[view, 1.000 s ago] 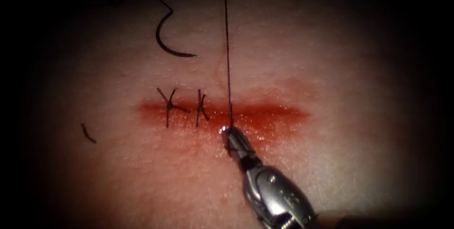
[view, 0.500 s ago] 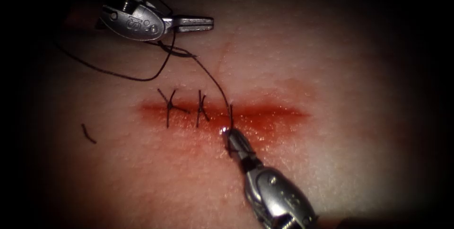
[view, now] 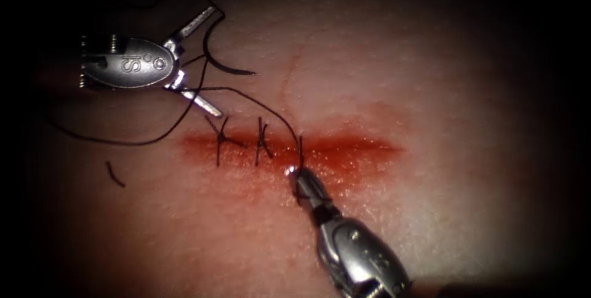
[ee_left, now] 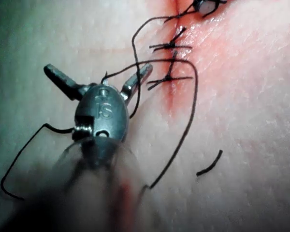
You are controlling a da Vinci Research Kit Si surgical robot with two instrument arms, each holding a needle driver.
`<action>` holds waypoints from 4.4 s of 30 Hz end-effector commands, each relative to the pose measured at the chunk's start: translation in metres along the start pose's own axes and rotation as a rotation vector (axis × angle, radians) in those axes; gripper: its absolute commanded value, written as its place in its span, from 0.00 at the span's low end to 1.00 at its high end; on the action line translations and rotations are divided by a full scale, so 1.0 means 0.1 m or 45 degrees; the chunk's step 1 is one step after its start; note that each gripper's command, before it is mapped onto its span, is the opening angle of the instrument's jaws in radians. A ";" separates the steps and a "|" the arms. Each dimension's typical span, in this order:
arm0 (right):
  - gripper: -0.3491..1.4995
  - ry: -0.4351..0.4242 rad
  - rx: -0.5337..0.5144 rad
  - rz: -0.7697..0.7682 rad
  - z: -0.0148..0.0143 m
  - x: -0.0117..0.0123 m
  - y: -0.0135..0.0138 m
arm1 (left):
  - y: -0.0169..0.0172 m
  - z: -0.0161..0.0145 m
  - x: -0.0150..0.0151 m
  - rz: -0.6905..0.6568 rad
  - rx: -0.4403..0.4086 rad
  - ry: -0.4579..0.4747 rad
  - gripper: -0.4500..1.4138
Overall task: Wound Closure
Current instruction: Move the right arm down and the left arm up to secure the knot, then with the left driver, loop the suture once clockwise around the right driver.
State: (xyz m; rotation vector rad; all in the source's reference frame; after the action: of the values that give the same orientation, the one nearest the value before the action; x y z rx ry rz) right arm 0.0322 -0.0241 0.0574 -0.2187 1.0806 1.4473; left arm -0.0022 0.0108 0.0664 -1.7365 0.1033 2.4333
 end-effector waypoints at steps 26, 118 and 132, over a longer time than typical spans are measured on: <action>0.00 -0.012 0.011 -0.001 0.004 -0.010 -0.003 | 0.036 -0.009 0.113 -0.050 0.072 -0.214 0.58; 0.00 -0.116 -0.049 0.102 -0.042 -0.013 -0.043 | -0.155 0.158 -0.066 0.426 0.221 -0.268 0.00; 0.13 -0.049 0.062 -0.117 -0.047 -0.002 -0.040 | -0.131 0.136 -0.061 0.318 0.077 -0.207 0.00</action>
State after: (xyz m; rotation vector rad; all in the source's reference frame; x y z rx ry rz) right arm 0.0333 -0.0281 0.0522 -0.2048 1.0624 1.3076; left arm -0.0101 0.0239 0.0758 -1.5860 0.3419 2.6969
